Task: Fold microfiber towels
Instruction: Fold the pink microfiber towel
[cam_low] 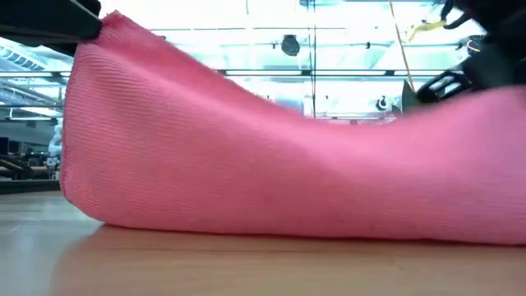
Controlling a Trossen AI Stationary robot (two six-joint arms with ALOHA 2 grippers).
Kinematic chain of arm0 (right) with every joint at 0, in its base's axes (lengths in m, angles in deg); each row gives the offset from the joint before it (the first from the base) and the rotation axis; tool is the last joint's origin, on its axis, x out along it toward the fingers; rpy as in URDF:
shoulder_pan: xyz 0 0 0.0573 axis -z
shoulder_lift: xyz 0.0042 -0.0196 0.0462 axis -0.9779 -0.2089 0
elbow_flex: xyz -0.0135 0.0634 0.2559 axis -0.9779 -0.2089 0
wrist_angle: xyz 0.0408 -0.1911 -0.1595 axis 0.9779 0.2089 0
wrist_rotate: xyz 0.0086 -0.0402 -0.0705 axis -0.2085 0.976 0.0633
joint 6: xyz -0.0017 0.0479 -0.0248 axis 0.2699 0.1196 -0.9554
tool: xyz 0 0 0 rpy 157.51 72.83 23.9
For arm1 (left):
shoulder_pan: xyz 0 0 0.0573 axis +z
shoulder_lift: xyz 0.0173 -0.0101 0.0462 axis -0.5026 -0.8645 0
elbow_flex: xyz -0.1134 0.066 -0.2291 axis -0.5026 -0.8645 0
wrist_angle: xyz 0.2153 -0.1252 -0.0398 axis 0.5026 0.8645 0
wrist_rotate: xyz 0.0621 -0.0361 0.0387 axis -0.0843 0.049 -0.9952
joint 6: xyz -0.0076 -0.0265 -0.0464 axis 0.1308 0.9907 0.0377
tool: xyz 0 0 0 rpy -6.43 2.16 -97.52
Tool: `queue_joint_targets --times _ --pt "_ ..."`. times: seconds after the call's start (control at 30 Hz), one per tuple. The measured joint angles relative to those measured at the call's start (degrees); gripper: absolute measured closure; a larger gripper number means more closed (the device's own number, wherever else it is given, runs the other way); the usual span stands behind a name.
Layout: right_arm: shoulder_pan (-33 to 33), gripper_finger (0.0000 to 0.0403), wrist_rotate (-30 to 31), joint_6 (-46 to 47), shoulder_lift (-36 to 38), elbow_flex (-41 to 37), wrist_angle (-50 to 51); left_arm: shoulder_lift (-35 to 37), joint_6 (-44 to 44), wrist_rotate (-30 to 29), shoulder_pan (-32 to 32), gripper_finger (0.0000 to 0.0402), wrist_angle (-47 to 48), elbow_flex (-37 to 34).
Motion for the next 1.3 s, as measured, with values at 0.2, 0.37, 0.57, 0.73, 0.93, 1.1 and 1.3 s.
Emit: queue_joint_targets --times 0.2,0.37,0.57,0.73,0.93,1.1,1.3 --pt "4.1 0.0275 3.4 2.3 0.4 0.0 5.7 0.0 1.6 0.0 0.0 0.0395 1.8 0.0" --pt "4.4 0.0264 6.8 6.5 0.3 0.0 11.5 0.0 3.8 -0.3 0.0 0.039 3.0 0.0" --pt "3.0 0.0272 8.5 8.3 0.1 0.0 9.1 0.0 3.8 -0.3 0.0 0.0395 3.0 0.0" --pt "-1.1 0.0272 13.0 2.2 -3.2 3.8 9.2 0.0 3.9 -0.5 0.0 0.0387 3.0 0.0" --pt "-3.8 0.0273 24.3 -1.7 -10.1 9.9 14.2 0.0 4.2 -0.5 0.0 0.0398 3.0 0.0" --pt "-4.1 0.0273 25.4 0.2 -14.5 15.0 24.2 0.0 4.2 -0.5 0.0 0.0385 3.0 0.0" --pt "-4.0 0.0282 26.7 1.5 -15.6 17.3 31.4 0.0 4.2 -0.5 0.0 0.0395 3.0 0.0"
